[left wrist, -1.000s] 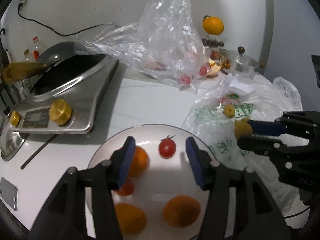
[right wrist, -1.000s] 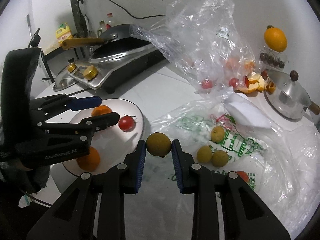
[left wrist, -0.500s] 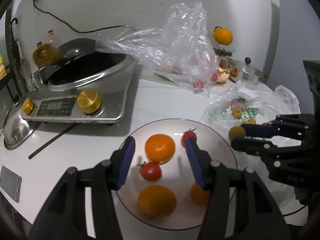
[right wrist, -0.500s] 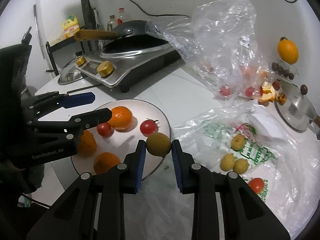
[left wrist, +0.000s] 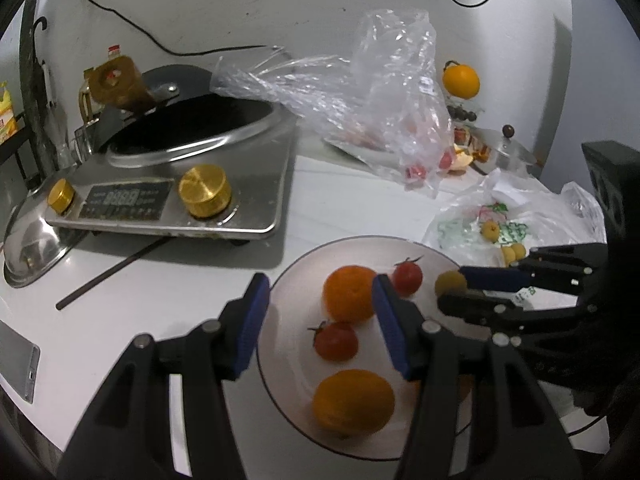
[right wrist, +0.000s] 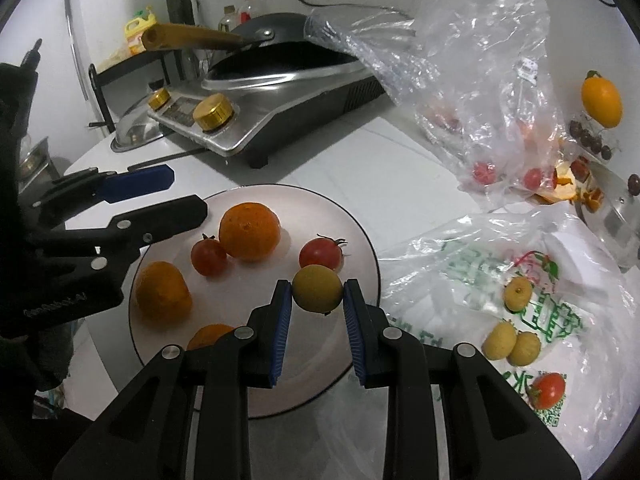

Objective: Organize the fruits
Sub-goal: 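Lower the yellow fruit onto the white plate and open the right gripper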

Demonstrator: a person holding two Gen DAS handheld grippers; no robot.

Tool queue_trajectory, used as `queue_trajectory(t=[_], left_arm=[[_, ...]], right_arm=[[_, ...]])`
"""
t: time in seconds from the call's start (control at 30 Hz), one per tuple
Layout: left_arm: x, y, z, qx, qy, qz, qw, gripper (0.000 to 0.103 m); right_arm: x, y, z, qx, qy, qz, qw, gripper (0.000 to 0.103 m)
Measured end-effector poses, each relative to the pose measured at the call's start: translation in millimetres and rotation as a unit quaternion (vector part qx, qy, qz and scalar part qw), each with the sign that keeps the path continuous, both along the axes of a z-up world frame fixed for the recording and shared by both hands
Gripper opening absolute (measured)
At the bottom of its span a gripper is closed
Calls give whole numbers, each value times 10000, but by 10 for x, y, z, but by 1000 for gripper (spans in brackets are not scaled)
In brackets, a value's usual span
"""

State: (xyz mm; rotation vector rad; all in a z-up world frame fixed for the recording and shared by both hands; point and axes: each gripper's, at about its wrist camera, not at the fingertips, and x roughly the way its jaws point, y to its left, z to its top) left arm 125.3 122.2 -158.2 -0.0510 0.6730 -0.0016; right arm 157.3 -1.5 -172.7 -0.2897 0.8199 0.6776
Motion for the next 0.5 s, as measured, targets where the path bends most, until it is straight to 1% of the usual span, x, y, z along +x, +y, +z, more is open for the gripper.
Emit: queue_trajectory(t=[0.07,0.1,0.33,0.5], left_arm=[[4,23,-12,-48,-5,7,10000,64],[4,30,-15,-78,-1,11,10000,65],[4,69,-26,-131,-19,39,9999,66],[-35,82,-15,-144,-46,53,9999,66]], right_arm=[[13,30,-25,-63,-5,-1,10000,29],[20,47,-39,-106,-15,-4,9999,29],[29,114,-107,-374,-79,-48,9993,29],[26,123,-108,-444,-130,-93,9989,29]])
